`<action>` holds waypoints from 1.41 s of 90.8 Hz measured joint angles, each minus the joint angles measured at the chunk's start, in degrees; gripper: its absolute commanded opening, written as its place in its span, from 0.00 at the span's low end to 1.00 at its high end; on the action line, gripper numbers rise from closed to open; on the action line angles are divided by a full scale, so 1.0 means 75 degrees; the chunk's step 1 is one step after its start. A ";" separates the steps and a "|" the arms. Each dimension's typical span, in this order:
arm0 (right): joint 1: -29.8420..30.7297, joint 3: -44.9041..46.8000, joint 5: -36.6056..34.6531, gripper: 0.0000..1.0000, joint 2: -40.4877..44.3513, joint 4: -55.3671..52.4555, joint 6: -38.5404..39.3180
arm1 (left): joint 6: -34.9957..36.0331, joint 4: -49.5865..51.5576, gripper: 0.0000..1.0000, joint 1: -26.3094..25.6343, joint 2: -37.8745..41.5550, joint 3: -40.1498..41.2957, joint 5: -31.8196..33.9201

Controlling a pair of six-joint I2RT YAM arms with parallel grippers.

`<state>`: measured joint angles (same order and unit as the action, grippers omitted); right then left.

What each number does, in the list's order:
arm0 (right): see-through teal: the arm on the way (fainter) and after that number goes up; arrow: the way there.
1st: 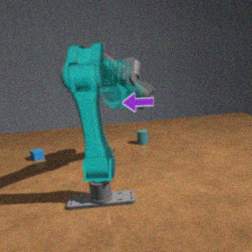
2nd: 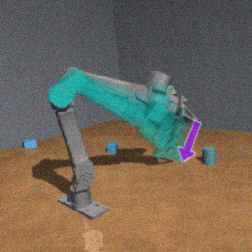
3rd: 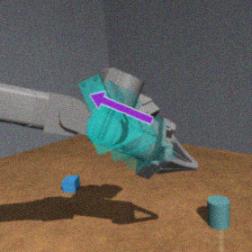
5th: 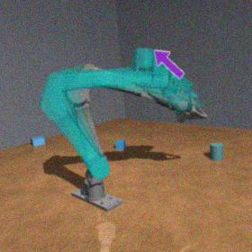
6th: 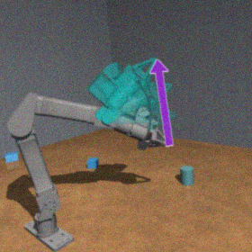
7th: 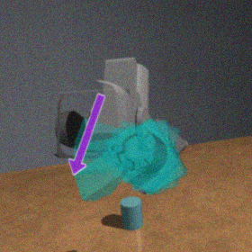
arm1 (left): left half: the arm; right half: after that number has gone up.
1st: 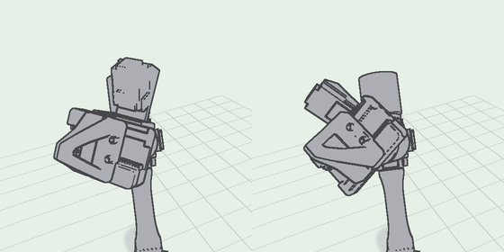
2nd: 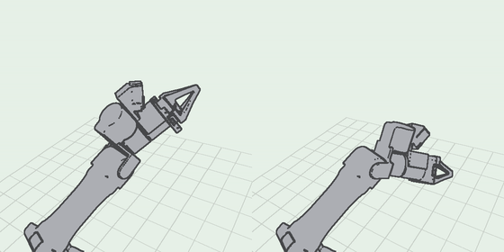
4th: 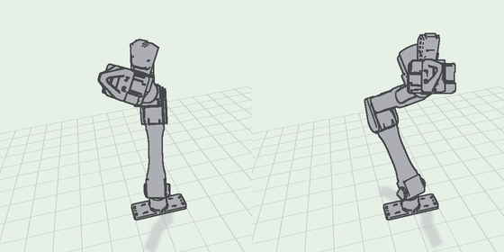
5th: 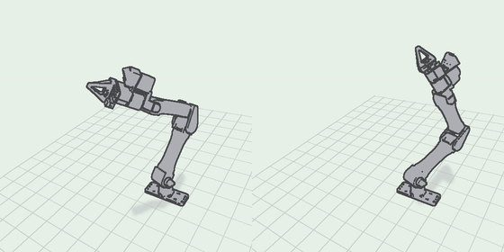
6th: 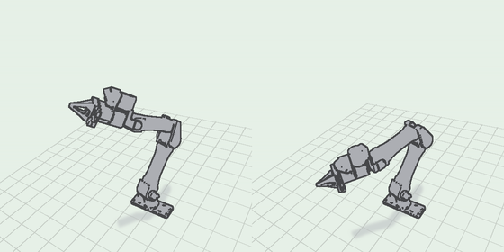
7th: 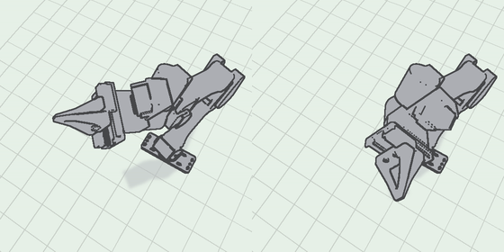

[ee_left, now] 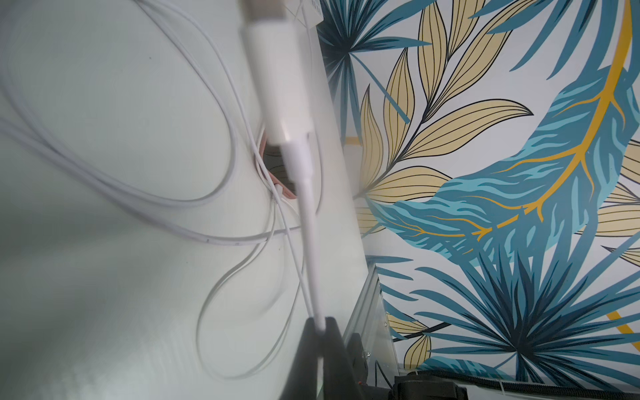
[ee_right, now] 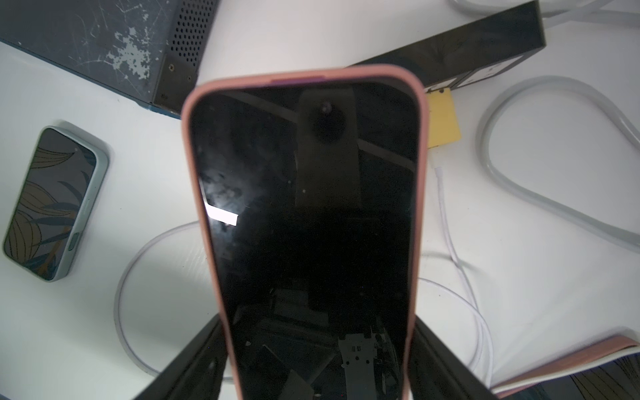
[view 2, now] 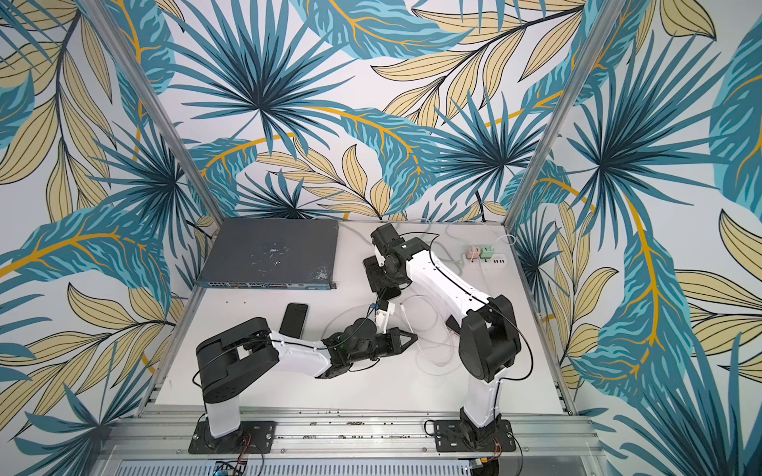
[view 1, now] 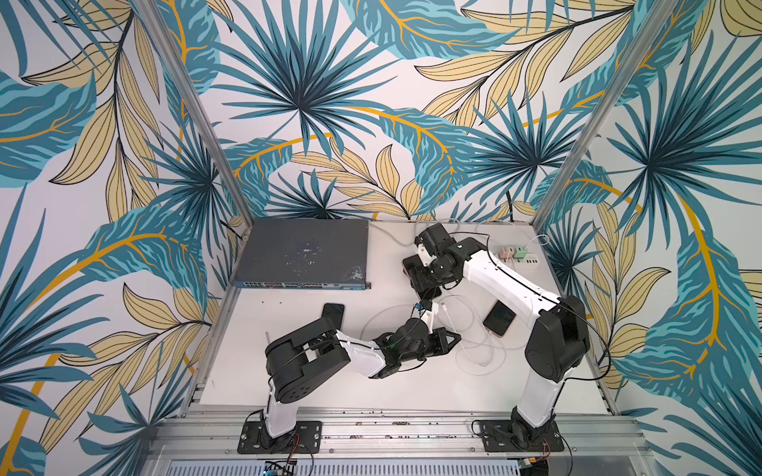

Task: Unplug the charging cable from the phone
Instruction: Remove the charging cable from the phone.

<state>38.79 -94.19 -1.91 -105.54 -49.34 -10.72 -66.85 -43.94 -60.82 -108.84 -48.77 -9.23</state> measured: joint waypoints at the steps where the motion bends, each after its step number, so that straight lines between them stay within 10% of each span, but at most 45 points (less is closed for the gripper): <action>1: 0.0000 0.0000 0.0000 0.58 -0.0003 -0.0003 0.0000 | -0.0012 0.0000 0.00 0.0000 0.0000 0.0000 0.0000; 41: -0.0061 -0.0702 -0.0149 0.58 -0.0294 -0.0047 0.0003 | -0.0959 -0.0609 0.17 0.0111 -0.0903 0.0323 -0.0382; 61: -0.0105 -0.0784 -0.0178 0.58 -0.0294 -0.0044 0.0000 | -0.1268 -0.0490 0.58 0.0195 -0.1017 0.0452 -0.0475; 128: -0.0187 -0.0784 -0.0143 0.58 -0.0289 -0.0032 -0.0090 | 0.0906 0.4680 0.79 0.0064 0.3214 0.0772 0.0682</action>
<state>37.39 -100.07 -2.98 -107.70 -49.58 -11.40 -60.05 -8.84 -60.34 -84.73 -42.98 -4.12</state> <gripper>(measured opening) 0.775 0.785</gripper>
